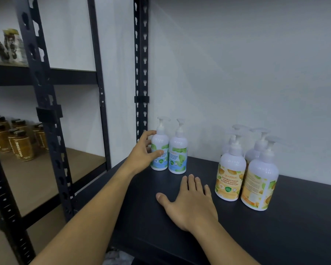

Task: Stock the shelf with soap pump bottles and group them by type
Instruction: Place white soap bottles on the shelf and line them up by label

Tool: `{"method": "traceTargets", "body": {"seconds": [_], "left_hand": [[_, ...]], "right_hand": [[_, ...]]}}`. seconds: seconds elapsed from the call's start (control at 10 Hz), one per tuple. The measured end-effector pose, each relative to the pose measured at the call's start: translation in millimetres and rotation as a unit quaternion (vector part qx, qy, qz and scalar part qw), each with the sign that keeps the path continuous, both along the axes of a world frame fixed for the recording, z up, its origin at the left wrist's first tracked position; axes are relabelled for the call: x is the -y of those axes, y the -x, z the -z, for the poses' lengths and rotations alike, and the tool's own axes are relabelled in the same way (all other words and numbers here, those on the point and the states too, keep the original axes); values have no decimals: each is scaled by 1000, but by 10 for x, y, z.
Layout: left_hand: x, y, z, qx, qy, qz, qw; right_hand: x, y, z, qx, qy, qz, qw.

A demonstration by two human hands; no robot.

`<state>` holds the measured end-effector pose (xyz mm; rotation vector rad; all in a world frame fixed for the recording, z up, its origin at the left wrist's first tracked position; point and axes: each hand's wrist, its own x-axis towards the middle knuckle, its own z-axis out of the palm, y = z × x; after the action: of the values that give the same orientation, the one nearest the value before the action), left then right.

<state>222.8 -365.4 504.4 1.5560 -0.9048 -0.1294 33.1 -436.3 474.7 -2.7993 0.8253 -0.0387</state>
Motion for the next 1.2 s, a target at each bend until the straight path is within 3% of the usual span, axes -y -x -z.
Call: {"method": "traceTargets", "body": {"seconds": [0.1, 0.3, 0.4, 0.8, 1.2], "left_hand": [[2, 14, 30, -4, 11, 20, 1000], [174, 70, 58, 59, 40, -105, 992], [190, 73, 50, 64, 46, -119, 990], [96, -14, 95, 15, 51, -32, 998], [87, 7, 103, 44, 48, -60, 996]], "right_hand": [[-5, 2, 4, 2, 0, 0, 1000], [0, 2, -1, 4, 0, 1, 1000], [-4, 0, -2, 3, 1, 1, 1000], [-5, 1, -4, 1, 0, 2, 1000], [-11, 0, -1, 2, 0, -1, 1000]]}}
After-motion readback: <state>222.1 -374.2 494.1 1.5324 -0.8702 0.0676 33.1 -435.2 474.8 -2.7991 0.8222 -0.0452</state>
